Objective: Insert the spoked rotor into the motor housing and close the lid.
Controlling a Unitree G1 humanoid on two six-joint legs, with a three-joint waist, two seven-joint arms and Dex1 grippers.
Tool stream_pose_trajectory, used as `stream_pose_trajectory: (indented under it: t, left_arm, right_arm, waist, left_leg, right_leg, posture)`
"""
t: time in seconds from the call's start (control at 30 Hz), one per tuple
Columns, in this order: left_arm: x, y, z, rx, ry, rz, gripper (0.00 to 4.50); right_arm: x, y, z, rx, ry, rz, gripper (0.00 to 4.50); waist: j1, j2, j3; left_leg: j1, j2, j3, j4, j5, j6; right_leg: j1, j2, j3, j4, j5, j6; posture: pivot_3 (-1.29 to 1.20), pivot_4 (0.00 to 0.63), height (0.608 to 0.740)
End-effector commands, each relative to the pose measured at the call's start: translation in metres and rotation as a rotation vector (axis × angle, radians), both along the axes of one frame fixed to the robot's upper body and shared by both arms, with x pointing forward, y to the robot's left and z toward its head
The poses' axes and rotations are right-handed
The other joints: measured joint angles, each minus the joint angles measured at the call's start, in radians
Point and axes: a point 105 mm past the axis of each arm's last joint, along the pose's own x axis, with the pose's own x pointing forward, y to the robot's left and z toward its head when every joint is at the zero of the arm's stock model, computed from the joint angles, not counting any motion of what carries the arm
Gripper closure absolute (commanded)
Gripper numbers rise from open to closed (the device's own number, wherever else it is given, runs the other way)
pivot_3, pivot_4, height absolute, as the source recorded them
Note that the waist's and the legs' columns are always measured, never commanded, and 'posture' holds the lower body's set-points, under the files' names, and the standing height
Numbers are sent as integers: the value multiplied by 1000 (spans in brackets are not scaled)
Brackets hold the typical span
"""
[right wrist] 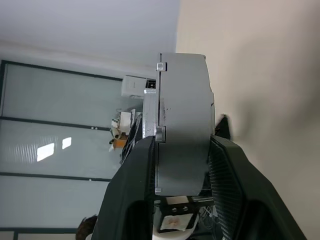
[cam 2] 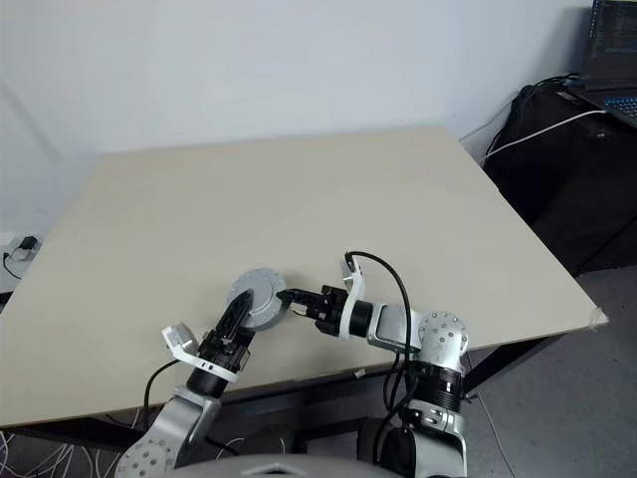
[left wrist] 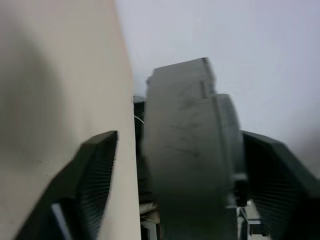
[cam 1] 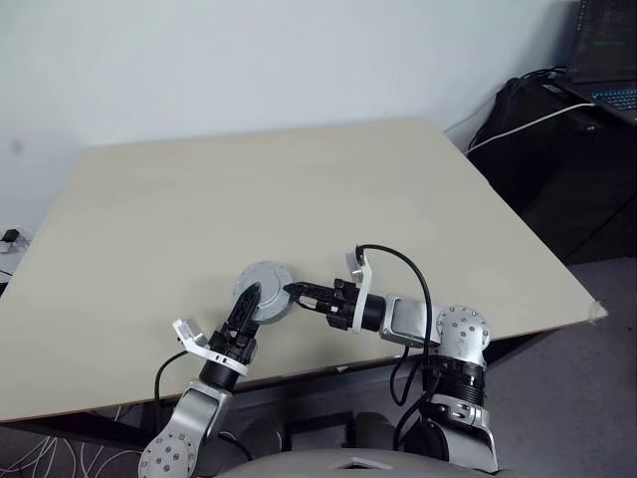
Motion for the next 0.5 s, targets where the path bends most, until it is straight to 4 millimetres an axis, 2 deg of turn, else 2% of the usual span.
stream_pose_trajectory:
  t: [0.03, 0.07, 0.27, 0.37, 0.5]
  left_arm:
    - [4, -11, 11, -64, -41, -4, 1894]
    - [4, -11, 11, -64, -41, -6, 2188]
    - [3, -12, 12, -69, -39, -11, 2222]
    - [3, -12, 12, -72, -39, -10, 2222]
    - [4, -12, 12, -78, -39, -4, 2236]
  right_arm:
    - [-14, 23, 6, 136, 24, 38, 3267]
    - [-14, 23, 6, 134, 26, 36, 3267]
    - [-13, 23, 3, 107, 20, 30, 3267]
    - [-5, 21, -1, 24, -17, -20, 3267]
    - [20, 1, -25, -226, -100, -193, 3267]
  waist:
    - [0, 0, 0]
    - [0, 0, 0]
    - [-1, 0, 0]
    - [-1, 0, -1]
    - [-2, 1, -1]
  left_leg:
    - [0, 0, 0, 0, 0, 0]
    - [0, 0, 0, 0, 0, 0]
    - [0, 0, 0, 0, 0, 0]
    - [0, 0, 1, 1, 0, 0]
    - [0, 0, 1, 1, 0, 0]
  right_leg:
    - [0, 0, 0, 0, 0, 0]
    - [0, 0, 0, 0, 0, 0]
    - [0, 0, 0, 0, 0, 0]
    - [0, 0, 1, 0, 1, 0]
    - [0, 0, 1, 0, 1, 0]
  posture:
    - [0, 0, 740]
    - [0, 0, 740]
    - [0, 0, 740]
    - [0, 0, 740]
    - [0, 0, 740]
